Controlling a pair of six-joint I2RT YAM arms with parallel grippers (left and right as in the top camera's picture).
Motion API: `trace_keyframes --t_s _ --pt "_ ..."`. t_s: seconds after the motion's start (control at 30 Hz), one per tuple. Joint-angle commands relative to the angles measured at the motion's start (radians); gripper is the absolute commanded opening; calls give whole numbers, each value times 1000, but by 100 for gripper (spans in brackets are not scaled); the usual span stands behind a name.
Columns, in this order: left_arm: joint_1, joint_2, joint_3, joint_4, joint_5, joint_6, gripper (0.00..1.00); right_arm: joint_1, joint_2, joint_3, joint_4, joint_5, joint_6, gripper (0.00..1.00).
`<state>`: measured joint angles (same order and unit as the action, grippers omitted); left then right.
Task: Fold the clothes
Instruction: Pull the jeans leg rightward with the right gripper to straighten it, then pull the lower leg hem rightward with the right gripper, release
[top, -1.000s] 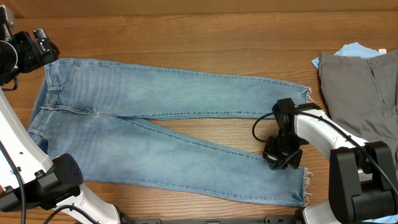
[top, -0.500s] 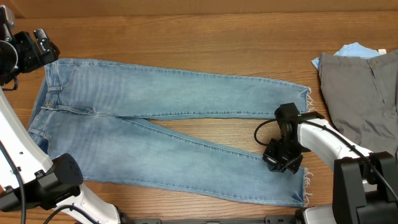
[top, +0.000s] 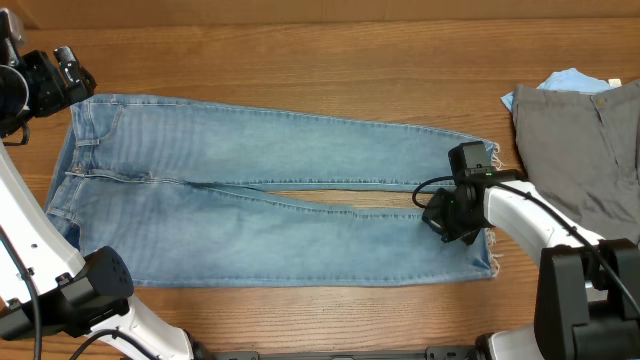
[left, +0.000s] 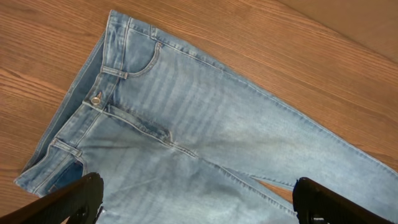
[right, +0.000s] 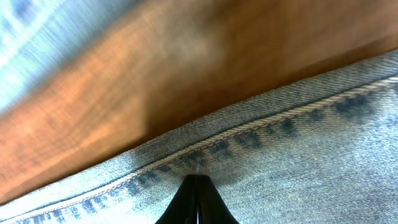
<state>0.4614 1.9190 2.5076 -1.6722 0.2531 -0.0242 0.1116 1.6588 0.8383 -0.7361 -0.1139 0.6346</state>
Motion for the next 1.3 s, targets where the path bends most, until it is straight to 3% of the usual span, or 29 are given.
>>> trace_keyframes --t_s 0.0,0.23,0.47,0.73,0.87,0.9,1.0,1.03,1.1,1.17,1.27 --pt "-2 3 1 2 -1 -9 100 -63 94 5 39 216 -14 4" --pt "-2 3 1 2 -1 -9 100 -233 94 89 61 217 -165 4" --pt "-2 3 1 2 -1 -9 100 -242 94 128 168 84 -247 4" --pt "-2 3 1 2 -1 -10 100 -231 94 499 -161 -52 -300 4" --pt "-2 3 1 2 -1 -10 100 -189 94 548 -202 -53 -365 4" --pt "-2 3 1 2 -1 -9 100 -177 94 548 -211 -52 -382 7" --pt "-2 3 1 2 -1 -9 100 -163 94 548 -198 -30 -385 42" --pt "-2 3 1 2 -1 -9 100 -163 94 548 -181 -31 -384 49" --pt "-2 3 1 2 -1 -9 100 -163 94 554 -160 -30 -385 79" --pt "-2 3 1 2 -1 -10 100 -167 93 558 -161 -26 -385 99" --pt "-2 3 1 3 -1 -10 100 -195 92 567 -193 -7 -385 100"
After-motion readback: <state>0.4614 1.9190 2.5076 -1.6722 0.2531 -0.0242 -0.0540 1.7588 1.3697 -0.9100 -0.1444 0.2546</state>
